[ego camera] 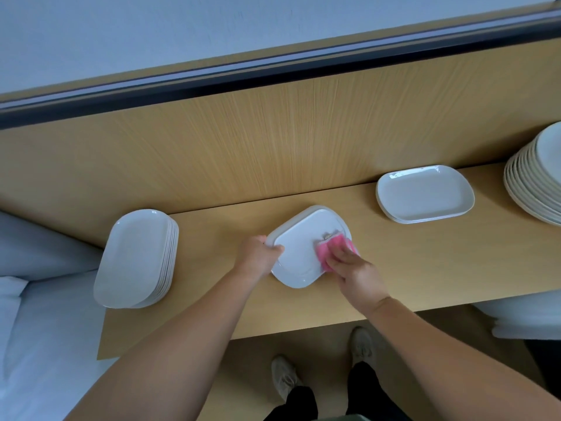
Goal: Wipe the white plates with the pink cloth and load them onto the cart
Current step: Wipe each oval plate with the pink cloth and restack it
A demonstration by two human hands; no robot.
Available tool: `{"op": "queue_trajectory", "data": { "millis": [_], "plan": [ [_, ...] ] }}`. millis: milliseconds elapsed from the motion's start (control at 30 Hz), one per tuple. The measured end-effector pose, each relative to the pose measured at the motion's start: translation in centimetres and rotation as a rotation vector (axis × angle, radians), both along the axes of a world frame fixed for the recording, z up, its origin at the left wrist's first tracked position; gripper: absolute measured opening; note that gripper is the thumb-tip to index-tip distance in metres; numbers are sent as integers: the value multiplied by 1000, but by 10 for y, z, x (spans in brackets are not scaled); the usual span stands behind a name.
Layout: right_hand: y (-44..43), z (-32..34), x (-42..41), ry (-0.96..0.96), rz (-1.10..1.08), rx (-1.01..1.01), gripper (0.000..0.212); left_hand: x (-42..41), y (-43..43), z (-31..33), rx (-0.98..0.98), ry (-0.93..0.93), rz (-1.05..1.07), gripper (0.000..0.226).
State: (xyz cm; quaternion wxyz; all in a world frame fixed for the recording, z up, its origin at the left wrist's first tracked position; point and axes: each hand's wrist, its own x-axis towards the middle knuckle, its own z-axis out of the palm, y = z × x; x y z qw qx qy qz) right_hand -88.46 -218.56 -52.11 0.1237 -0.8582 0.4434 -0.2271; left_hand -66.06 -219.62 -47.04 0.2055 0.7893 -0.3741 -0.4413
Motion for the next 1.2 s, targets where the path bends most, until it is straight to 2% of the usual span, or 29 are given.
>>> {"op": "queue_trajectory", "data": {
  "millis": [167, 367, 467, 567, 700, 767, 833, 900, 967, 1067, 1200],
  "plan": [
    [-5, 14, 11, -2, 134, 6, 47, -4, 0, -1, -29, -52, -19, 20],
    [-3, 5, 24, 125, 257, 34, 50, -2, -1, 2, -12, -57, -105, 6],
    [-10, 5, 18, 139, 291, 78, 51, -2, -2, 4, -27, -33, -101, 9],
    [-21, 8, 12, 120, 258, 128, 55, -2, -5, 7, -29, -30, -92, 13],
    [-48, 26, -3, 114, -13, 351, 58, -2, -5, 9, -28, -42, -83, 15],
    [-59, 34, -4, 205, -12, 424, 55, -5, -4, 11, -46, -49, -69, 14],
    [-63, 37, -2, 216, 4, 441, 51, -7, -4, 11, -58, -51, -47, 13],
    [-60, 37, 0, 139, -22, 426, 48, -8, -4, 11, -59, -62, -38, 13],
    [-52, 37, 3, 42, 23, 330, 46, -9, -5, 11, -60, -64, -37, 13],
    [-46, 29, 18, 79, 212, 185, 53, -10, -7, 11, -70, -64, -55, 10],
    [-48, 14, 36, 169, 324, 202, 64, -13, -9, 12, -69, -44, -56, 11]
  ]
}}
